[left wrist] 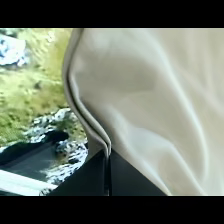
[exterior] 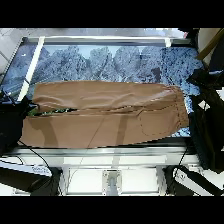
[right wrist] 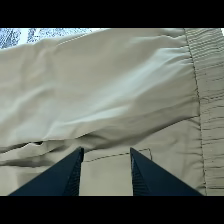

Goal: Fold the clothes and pants, and hang the long-sleeved shirts on hangers.

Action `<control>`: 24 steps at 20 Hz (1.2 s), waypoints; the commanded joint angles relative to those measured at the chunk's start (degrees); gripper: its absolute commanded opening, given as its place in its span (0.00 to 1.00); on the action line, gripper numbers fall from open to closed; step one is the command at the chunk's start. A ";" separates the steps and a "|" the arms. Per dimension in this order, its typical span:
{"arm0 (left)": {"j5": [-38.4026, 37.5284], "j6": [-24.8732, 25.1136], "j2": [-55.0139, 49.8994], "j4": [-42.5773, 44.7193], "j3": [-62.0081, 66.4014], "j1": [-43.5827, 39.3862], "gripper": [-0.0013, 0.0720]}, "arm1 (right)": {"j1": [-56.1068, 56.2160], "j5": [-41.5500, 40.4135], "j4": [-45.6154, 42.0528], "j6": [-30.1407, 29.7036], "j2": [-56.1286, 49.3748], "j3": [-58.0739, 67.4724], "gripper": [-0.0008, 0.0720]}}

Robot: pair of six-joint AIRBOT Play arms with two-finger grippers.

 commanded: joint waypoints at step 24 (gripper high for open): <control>-29.35 -8.48 28.26 14.38 -16.94 25.57 0.80 | -26.53 -5.44 7.10 -12.13 28.22 -42.62 0.64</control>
